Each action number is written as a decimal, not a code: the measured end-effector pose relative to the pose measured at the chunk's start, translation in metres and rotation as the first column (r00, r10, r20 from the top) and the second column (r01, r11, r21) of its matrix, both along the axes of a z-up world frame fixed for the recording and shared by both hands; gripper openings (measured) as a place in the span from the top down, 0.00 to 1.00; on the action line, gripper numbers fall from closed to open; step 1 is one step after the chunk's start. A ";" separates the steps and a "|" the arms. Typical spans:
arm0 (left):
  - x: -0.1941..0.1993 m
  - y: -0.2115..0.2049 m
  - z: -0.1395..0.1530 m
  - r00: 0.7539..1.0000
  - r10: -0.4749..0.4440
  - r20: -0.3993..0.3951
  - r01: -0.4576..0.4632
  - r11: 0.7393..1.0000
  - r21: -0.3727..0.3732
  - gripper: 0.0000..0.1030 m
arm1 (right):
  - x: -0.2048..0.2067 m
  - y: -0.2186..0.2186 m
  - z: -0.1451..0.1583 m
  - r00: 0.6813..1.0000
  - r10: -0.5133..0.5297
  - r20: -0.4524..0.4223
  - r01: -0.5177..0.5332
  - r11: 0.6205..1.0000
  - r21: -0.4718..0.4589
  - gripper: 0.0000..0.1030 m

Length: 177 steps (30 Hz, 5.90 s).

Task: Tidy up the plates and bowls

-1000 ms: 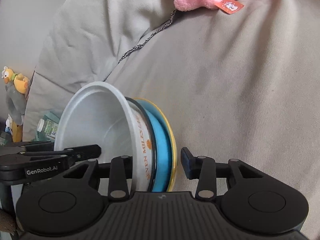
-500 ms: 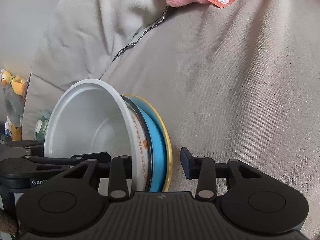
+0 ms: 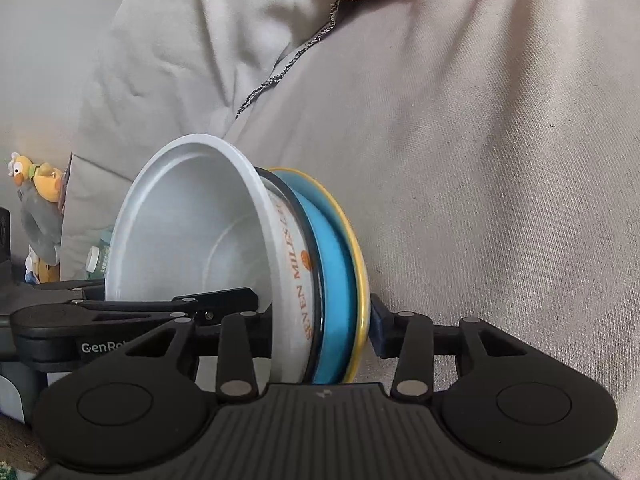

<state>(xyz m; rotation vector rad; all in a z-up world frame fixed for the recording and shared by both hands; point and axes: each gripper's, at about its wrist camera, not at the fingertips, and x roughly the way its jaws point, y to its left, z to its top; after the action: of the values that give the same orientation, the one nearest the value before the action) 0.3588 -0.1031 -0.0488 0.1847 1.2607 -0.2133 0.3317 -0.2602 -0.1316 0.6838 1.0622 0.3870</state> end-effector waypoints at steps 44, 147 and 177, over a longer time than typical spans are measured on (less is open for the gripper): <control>-0.083 0.229 0.037 0.958 0.286 0.016 -0.285 0.957 -0.051 0.44 | -0.016 0.222 0.064 0.933 0.360 0.004 -0.358 0.928 -0.108 0.58; -0.401 0.134 -0.032 0.630 0.384 0.675 -0.275 0.923 -0.268 0.87 | -0.324 0.152 0.021 0.757 0.259 0.600 0.103 0.859 -0.501 0.23; -0.403 0.133 -0.032 0.626 0.390 0.676 -0.278 0.921 -0.274 0.87 | -0.329 0.152 0.022 0.748 0.268 0.607 0.100 0.859 -0.503 0.23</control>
<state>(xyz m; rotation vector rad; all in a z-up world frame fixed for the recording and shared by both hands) -0.0446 0.0298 -0.0808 -0.1011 0.4538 0.1018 0.0026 -0.1077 -0.1093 -0.0162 0.4599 0.3675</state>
